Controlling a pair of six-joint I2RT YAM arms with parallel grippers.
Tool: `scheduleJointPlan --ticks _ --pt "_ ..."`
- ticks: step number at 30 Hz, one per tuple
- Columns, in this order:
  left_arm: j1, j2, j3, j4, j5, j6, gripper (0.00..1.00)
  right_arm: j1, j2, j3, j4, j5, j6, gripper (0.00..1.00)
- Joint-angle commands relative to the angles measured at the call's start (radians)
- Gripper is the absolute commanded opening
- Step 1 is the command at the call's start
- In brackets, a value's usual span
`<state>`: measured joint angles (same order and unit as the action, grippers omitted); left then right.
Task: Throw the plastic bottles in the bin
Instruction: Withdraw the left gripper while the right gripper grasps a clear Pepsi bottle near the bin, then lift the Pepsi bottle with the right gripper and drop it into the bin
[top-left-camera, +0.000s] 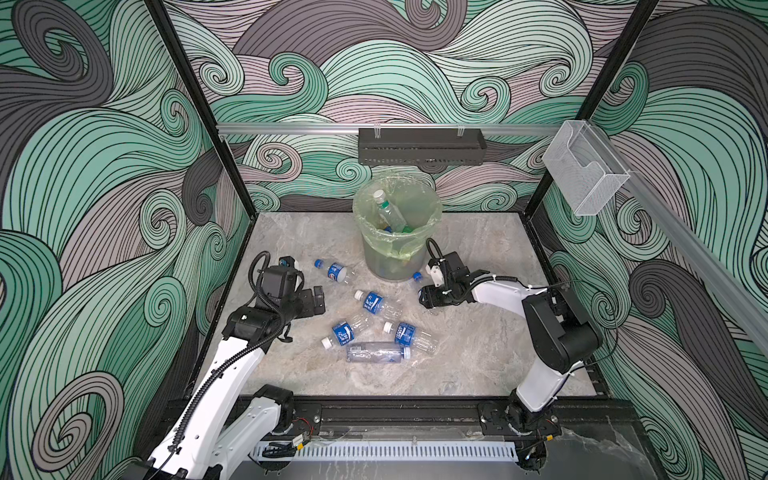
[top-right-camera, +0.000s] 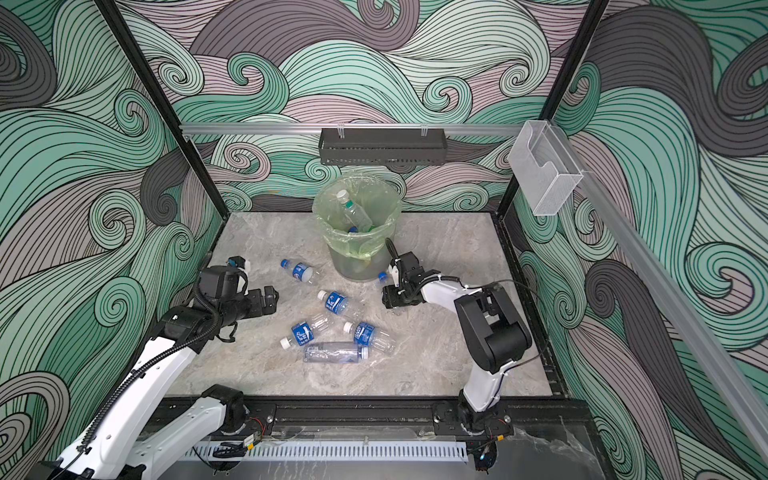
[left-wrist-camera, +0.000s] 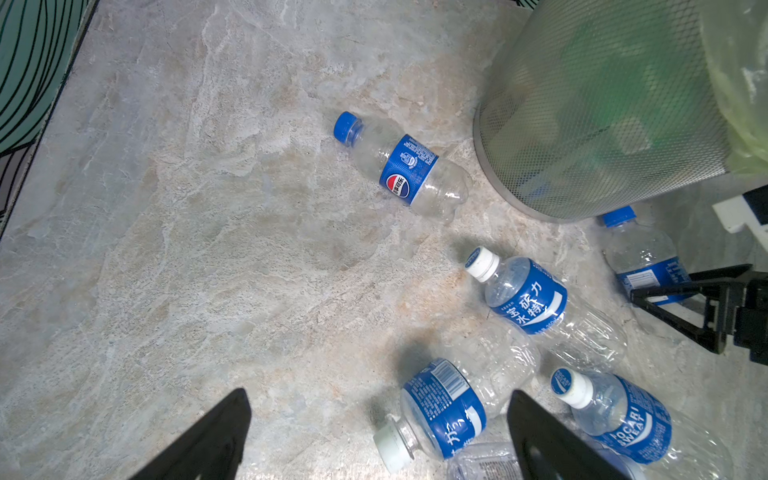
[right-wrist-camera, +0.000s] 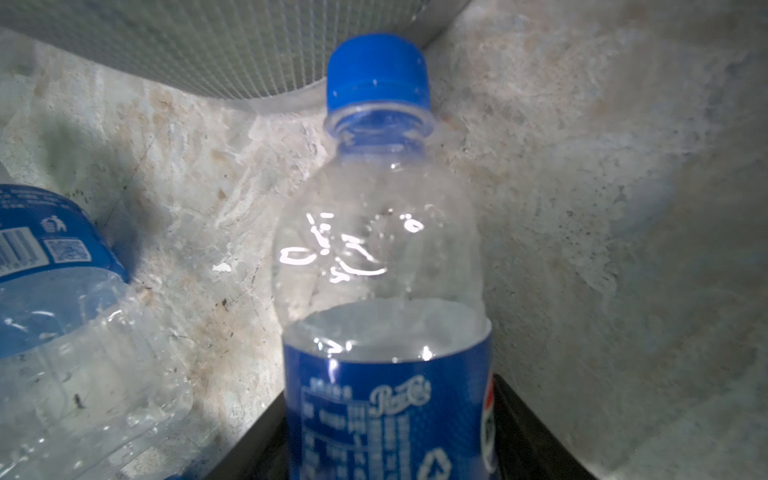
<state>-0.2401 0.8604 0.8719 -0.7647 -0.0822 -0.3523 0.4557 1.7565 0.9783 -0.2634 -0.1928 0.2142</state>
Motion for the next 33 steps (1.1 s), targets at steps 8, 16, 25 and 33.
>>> scheduleJointPlan --ticks 8,16,25,33 --pt "0.007 0.009 -0.022 0.033 -0.002 -0.02 0.99 0.004 -0.057 -0.053 0.016 0.066 0.029 0.56" --pt "0.009 0.015 -0.026 0.037 0.004 -0.019 0.99 -0.006 -0.172 -0.09 -0.015 0.108 0.044 0.51" --pt "0.009 0.032 -0.029 0.045 0.01 -0.013 0.99 -0.029 -0.453 -0.191 -0.028 0.098 0.062 0.51" --pt "0.01 0.052 -0.025 0.065 0.025 -0.016 0.99 -0.044 -0.663 -0.161 -0.162 0.09 0.054 0.52"
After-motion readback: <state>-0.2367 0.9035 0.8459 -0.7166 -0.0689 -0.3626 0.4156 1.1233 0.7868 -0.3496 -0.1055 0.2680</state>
